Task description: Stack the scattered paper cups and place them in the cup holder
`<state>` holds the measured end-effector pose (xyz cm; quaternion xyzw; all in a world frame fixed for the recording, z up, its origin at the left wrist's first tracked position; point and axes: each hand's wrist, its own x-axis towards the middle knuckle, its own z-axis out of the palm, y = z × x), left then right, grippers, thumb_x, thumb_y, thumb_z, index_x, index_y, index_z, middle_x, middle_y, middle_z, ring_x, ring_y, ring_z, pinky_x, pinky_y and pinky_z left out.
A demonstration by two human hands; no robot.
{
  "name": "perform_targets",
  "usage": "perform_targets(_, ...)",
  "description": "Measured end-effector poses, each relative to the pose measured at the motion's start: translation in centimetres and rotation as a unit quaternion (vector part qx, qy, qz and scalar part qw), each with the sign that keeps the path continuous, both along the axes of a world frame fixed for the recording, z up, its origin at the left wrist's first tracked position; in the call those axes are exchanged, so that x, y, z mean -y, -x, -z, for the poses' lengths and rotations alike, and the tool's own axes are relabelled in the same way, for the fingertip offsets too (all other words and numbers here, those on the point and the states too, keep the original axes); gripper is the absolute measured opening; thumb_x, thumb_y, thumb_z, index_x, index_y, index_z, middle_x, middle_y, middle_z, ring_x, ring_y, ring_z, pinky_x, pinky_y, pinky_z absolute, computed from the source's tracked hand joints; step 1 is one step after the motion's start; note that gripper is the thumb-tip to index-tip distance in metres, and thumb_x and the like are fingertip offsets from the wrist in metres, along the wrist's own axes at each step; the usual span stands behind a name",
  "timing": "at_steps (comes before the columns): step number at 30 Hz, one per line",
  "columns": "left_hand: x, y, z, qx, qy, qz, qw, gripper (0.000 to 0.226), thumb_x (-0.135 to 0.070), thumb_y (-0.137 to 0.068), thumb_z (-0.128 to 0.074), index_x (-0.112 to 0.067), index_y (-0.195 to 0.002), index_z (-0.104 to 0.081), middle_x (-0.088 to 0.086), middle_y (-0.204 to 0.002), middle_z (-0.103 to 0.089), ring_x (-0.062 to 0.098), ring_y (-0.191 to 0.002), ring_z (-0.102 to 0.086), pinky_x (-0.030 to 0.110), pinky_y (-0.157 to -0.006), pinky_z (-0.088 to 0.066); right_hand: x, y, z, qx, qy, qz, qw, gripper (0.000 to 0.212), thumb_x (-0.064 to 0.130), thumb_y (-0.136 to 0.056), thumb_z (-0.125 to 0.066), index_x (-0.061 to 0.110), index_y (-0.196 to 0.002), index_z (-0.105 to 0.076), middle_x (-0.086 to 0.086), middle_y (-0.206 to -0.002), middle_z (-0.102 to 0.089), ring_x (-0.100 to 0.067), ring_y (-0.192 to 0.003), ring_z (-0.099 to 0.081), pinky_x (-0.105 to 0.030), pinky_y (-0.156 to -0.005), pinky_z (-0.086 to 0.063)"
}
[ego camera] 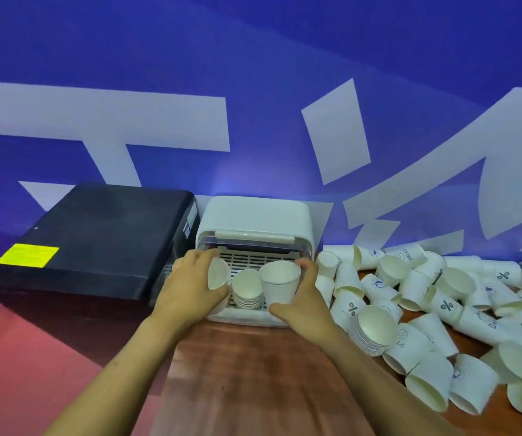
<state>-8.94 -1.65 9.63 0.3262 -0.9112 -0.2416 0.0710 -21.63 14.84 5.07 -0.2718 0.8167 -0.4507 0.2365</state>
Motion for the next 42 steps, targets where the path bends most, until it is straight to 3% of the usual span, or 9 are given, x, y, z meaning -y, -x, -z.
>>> perform_targets(3,1.1,0.4,0.2,-0.008,0.007,0.002,1.0,0.068,-0.029,-0.081,-0.065,-0.023,-0.143,-0.038,-0.004,-0.144,-0.037,0.02,-0.13,-0.036,0.033,-0.103,-0.037,1.4,0.1,0.3,-0.002,0.008,-0.027,1.0,0.088,0.012,-0.067,-0.076,0.036,-0.132,-0.021,0.02,-0.108,-0.049,-0.007,-0.102,-0.053,-0.014,-0.078,-0.042)
perform_targets(7,2.4,1.1,1.0,-0.031,0.023,0.027,0.999,0.069,-0.031,-0.08,-0.068,-0.022,-0.142,-0.04,-0.007,-0.143,-0.037,0.017,-0.129,-0.038,0.031,-0.102,-0.039,2.8,0.0,1.5,-0.023,-0.001,-0.023,0.999,0.087,0.023,-0.059,-0.077,0.041,-0.129,-0.03,0.015,-0.119,-0.053,-0.01,-0.109,-0.053,-0.029,-0.09,-0.049)
perform_targets(11,3.3,1.5,2.4,-0.037,0.05,0.047,0.997,0.071,-0.036,-0.079,-0.07,-0.023,-0.142,-0.04,-0.007,-0.143,-0.037,0.016,-0.129,-0.039,0.031,-0.104,-0.04,4.2,-0.4,2.1,-0.032,0.025,0.0,0.999,0.089,0.02,-0.061,-0.079,0.043,-0.131,-0.028,0.018,-0.128,-0.045,-0.006,-0.117,-0.045,-0.031,-0.1,-0.044)
perform_targets(15,3.8,1.4,4.1,-0.023,0.051,0.061,0.997,0.071,-0.038,-0.078,-0.071,-0.022,-0.141,-0.041,-0.006,-0.144,-0.038,0.017,-0.131,-0.039,0.03,-0.105,-0.036,5.1,-0.6,2.5,-0.031,0.038,0.023,0.999,0.084,0.026,-0.062,-0.072,0.034,-0.136,-0.032,0.015,-0.13,-0.044,-0.008,-0.118,-0.045,-0.031,-0.1,-0.045)
perform_targets(21,4.5,2.5,5.6,-0.052,0.059,0.071,0.994,0.069,-0.038,-0.076,-0.072,-0.019,-0.138,-0.048,-0.005,-0.141,-0.045,0.019,-0.129,-0.042,0.033,-0.104,-0.039,6.4,-0.5,4.7,-0.065,0.024,0.048,0.996,0.083,0.009,-0.07,-0.077,0.027,-0.138,-0.033,0.009,-0.136,-0.044,-0.005,-0.12,-0.042,-0.011,-0.097,-0.03)
perform_targets(29,5.1,2.1,8.3,-0.014,0.058,0.077,0.995,0.068,-0.041,-0.078,-0.072,-0.018,-0.137,-0.047,-0.001,-0.14,-0.045,0.021,-0.13,-0.042,0.038,-0.103,-0.043,7.1,-0.4,6.8,-0.061,-0.04,0.024,0.997,0.084,0.03,-0.067,-0.083,0.031,-0.136,-0.034,0.01,-0.13,-0.041,-0.008,-0.12,-0.042,-0.017,-0.094,-0.036)
perform_targets(36,5.6,2.8,9.2,0.161,-0.004,0.084,0.983,0.081,-0.046,-0.086,-0.058,-0.022,-0.151,-0.015,-0.002,-0.16,-0.009,0.023,-0.148,-0.004,0.044,-0.114,-0.026,6.2,0.1,7.0,-0.03,-0.123,-0.02,0.992,0.09,0.031,-0.075,-0.078,0.025,-0.147,-0.024,0.002,-0.143,-0.034,-0.013,-0.131,-0.036,-0.019,-0.101,-0.029)
perform_targets(39,5.7,2.5,9.0,0.156,-0.026,0.091,0.983,0.082,-0.045,-0.087,-0.057,-0.025,-0.152,-0.011,-0.003,-0.161,-0.004,0.023,-0.148,0.0,0.046,-0.115,-0.025,5.7,0.4,6.3,-0.014,-0.125,-0.024,0.992,0.085,0.031,-0.076,-0.075,0.025,-0.146,-0.027,0.001,-0.142,-0.036,-0.015,-0.131,-0.039,-0.028,-0.108,-0.034)
perform_targets(42,4.8,2.0,8.2,0.097,-0.029,0.093,0.99,0.076,-0.043,-0.087,-0.059,-0.026,-0.15,-0.02,-0.002,-0.159,-0.015,0.024,-0.147,-0.008,0.043,-0.114,-0.024,4.7,0.8,4.9,-0.003,-0.116,-0.011,0.993,0.061,0.027,-0.077,-0.072,0.026,-0.133,-0.046,0.004,-0.125,-0.051,-0.011,-0.113,-0.053,-0.027,-0.093,-0.046)
